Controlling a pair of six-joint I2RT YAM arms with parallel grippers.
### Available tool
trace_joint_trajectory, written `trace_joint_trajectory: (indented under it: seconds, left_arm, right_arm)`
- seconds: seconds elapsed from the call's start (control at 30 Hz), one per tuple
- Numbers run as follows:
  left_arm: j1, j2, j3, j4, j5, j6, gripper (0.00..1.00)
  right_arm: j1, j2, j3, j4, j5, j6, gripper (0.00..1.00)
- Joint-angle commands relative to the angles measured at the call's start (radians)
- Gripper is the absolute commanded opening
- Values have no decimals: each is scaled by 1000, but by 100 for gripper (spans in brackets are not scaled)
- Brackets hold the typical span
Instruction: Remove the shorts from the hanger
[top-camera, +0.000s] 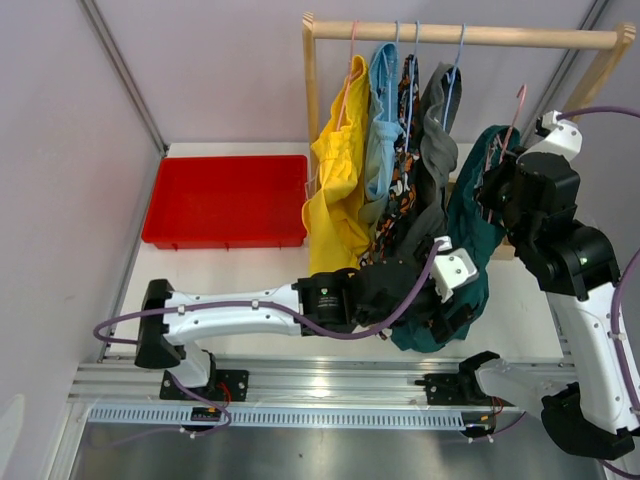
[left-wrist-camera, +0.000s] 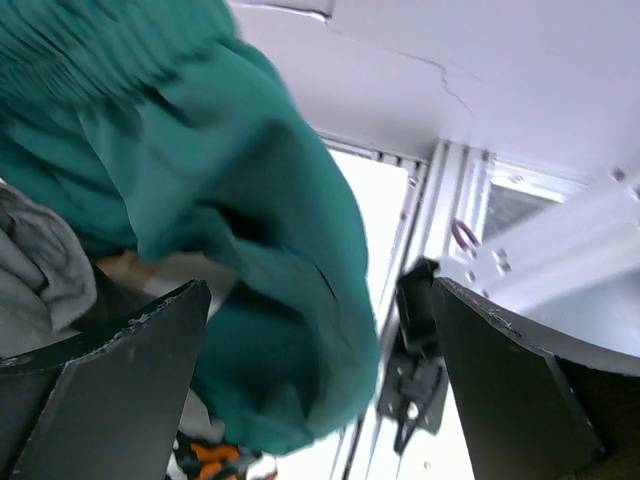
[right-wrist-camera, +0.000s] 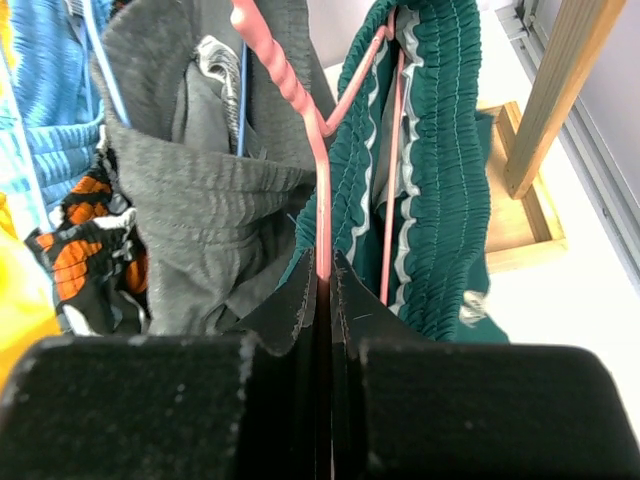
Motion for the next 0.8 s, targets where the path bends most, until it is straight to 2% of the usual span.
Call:
trace_joint_trajectory:
  seconds: [0.0,0.27,0.37,0.4,0.47,0.5,0.57,0.6,0.7,0.77]
  left_arm:
    - [2,10,84,99,-51,28,99]
    - [4,94,112,151,-86,27,98]
    - [4,132,135,153,-83,22,82]
    - [4,140,147,154,-77,19,70]
    - [4,159,160,156,-72,10,53]
    - [4,160,157,156,-75,5,36]
    - [4,162,154,156,-75,-5,18]
    - [2,154,151,156,-81,-12,0]
    - [-12,101,94,148,-103,-19,0]
    - [-62,53,56,148,-178,8,0]
  right_arm:
    - [12,-47,52,18,46,18,0]
    - [10,-87,49,-18,38,36,0]
    - [10,-100,43,-31,28,56,0]
    - [10,-104,41,-33,24,60,0]
    - [10,-110,38,-33,18,71,0]
    - [10,-112,38,-34,15,73,0]
    - [10,-118,35,-34,14,79,0]
    - [10,-120,35,-34,14,77,0]
    - [9,-123,35,-34,24,71,0]
    - [9,-121,37,-33,32,64,0]
